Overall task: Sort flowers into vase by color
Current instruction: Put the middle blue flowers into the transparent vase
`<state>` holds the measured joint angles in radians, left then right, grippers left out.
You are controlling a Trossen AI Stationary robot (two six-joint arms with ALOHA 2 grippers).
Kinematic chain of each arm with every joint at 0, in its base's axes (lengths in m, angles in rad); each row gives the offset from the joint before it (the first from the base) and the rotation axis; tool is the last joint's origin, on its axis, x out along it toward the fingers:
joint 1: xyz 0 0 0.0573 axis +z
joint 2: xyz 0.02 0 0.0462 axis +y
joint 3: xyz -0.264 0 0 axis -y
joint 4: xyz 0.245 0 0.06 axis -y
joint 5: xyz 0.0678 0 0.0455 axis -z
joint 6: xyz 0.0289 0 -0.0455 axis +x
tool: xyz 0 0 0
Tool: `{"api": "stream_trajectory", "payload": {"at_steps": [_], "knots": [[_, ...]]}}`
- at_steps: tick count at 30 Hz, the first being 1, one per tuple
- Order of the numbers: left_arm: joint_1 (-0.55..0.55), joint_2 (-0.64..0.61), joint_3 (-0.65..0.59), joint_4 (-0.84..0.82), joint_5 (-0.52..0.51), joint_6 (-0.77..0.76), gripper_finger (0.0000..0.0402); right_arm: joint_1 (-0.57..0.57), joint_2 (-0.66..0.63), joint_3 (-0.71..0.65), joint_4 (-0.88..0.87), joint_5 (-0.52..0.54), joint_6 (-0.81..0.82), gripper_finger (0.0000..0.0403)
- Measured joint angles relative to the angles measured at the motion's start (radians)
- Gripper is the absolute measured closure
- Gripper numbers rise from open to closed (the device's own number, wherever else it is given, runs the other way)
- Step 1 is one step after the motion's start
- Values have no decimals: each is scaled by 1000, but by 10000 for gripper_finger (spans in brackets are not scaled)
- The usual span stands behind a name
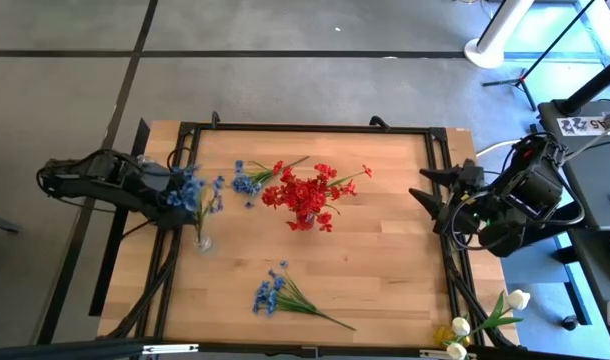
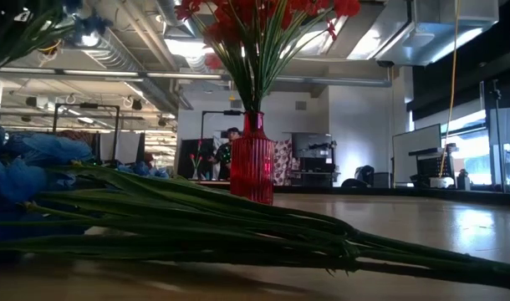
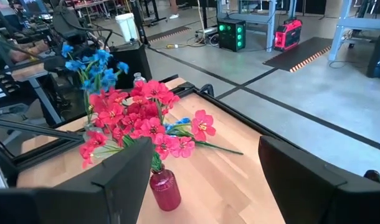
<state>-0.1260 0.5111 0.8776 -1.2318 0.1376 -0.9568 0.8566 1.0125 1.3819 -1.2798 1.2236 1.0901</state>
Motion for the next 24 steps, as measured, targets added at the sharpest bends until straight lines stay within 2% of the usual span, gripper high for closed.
{"api": "stream_trajectory", "payload": {"at_steps": [4,13,19,22,24], "knots": [[0,0,0,-31,-31,97,205,0,0,0,-6,0,0,109],[0,1,0,6,-35,472,240,0,0,0,-10,-11,-26,109],[0,63,0,6,-42,623,305,0,0,0,-30,-11,-26,109],[0,124,0,6,-41,622,338,0,0,0,-33,-11,-26,109],[0,158,3,-9,-41,620,345,0,0,0,-33,-11,-26,109]]}}
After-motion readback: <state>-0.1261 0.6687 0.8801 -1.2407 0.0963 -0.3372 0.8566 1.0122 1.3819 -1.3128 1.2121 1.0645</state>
